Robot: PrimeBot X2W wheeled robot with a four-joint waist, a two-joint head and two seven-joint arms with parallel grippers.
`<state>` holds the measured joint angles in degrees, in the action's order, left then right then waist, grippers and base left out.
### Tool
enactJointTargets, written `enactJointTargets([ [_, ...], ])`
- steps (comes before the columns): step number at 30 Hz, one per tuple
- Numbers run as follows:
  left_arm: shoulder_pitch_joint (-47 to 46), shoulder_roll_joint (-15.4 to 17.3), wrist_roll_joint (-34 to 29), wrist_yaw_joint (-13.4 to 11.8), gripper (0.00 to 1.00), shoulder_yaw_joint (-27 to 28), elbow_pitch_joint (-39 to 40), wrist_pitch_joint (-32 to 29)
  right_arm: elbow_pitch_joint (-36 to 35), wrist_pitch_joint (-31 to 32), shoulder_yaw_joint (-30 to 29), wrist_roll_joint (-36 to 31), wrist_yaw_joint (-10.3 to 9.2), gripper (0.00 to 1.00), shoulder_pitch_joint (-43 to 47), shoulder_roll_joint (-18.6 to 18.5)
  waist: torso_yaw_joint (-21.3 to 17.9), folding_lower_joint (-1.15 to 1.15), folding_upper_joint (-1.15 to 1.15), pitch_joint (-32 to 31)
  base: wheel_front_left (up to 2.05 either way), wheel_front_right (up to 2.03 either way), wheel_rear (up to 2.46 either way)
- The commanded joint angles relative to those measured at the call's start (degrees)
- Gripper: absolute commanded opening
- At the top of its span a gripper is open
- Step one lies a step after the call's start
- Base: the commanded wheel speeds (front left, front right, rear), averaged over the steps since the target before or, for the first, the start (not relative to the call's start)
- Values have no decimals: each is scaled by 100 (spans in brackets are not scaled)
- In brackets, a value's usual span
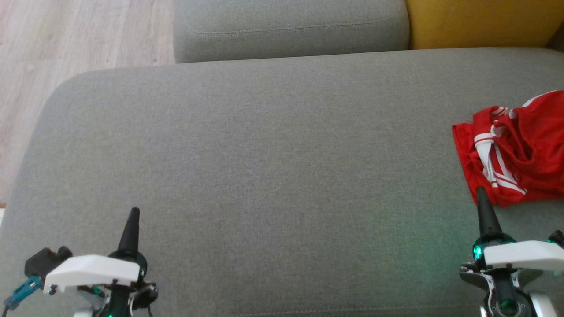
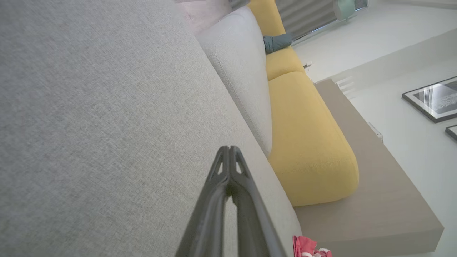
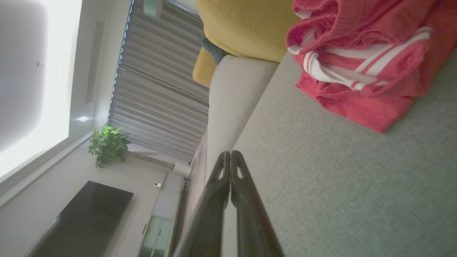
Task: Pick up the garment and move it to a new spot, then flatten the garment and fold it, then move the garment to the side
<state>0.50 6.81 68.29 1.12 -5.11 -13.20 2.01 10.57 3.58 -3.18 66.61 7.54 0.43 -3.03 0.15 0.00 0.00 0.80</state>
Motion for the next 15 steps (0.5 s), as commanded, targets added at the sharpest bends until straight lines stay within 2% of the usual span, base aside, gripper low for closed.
enactJointTargets([
  [1, -374, 21, 191, 87, 0, 223, 148, -56, -148, 33, 47, 220, -4, 0, -315, -130, -1, 0, 0, -3, 0, 0, 0],
  [15, -476, -77, 1060, 289, 0, 494, 66, -288, 28, 67, -17, 1141, -4, 0, -436, -131, -6, 0, 0, -25, 0, 0, 0],
])
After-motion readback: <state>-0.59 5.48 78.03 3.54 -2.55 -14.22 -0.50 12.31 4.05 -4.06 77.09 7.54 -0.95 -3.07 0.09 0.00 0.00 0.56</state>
